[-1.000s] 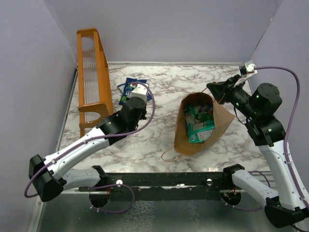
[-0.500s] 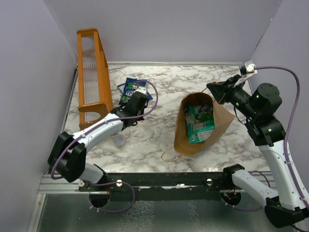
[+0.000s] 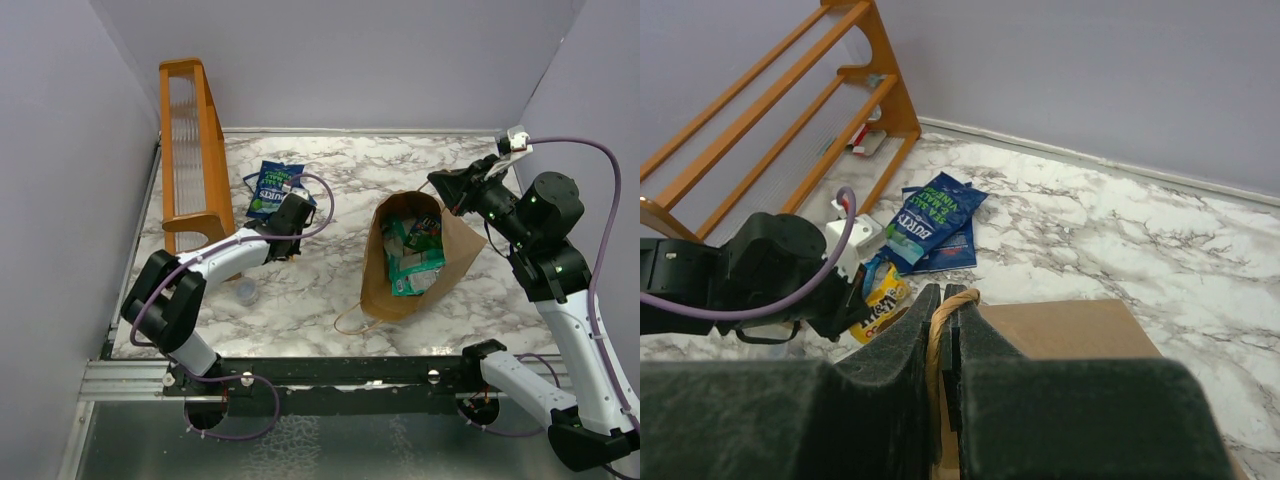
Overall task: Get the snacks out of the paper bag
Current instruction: Place the snack at the center of the board.
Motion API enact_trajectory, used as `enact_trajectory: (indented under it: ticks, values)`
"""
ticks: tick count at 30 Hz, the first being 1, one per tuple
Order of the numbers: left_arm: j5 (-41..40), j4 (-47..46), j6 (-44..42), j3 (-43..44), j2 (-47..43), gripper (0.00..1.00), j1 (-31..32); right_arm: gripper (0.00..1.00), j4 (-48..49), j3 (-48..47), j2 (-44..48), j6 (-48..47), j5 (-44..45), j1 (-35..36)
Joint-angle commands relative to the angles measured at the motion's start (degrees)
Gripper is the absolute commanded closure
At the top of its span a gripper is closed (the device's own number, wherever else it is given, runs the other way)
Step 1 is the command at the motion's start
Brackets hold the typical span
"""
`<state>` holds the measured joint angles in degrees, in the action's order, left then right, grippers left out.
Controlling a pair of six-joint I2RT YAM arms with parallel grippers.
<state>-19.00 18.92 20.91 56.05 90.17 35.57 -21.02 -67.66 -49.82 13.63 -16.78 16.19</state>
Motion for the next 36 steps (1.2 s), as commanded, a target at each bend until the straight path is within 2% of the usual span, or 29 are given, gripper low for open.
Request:
enact_trajectory:
  ticks: [1,4,13,20,26,30,33,36]
  values:
    - [-2.2,-0.1,0.3,2.5,1.6,1.00,-0.6,0.94,1.9,0.4,0.9,-0.4,0.5,0.2]
    - [-4.4,1.7,0.7,3.2,3.0,1.00,-0.8,0.94,1.9,0.4,1.0,-0.3,0.5,0.2]
    - [-4.1,4.8,1.6,3.9,0.8,0.65,-0.9,0.94,1.8,0.5,1.2,0.0,0.3,0.2]
    - [5.9,3.9,2.4,3.0,-11.6,0.48,-0.8,0.94,1.9,0.7,1.4,0.1,0.3,0.2]
    - [14.8,2.5,4.0,2.8,-21.6,0.43,-0.6,0.94,2.1,0.7,1.3,0.6,-0.3,0.2]
    - [20.5,-3.2,8.0,0.3,-26.9,0.39,1.9,0.93,2.1,0.3,1.3,0.7,-0.5,0.2]
    - [20.1,-7.7,11.0,-1.6,-29.4,0.39,7.0,0.94,2.0,0.3,1.4,0.9,-0.4,0.2]
    - [14.9,-11.1,11.4,-2.1,-30.6,0.39,14.0,0.94,1.9,0.2,1.4,0.8,-0.5,0.2]
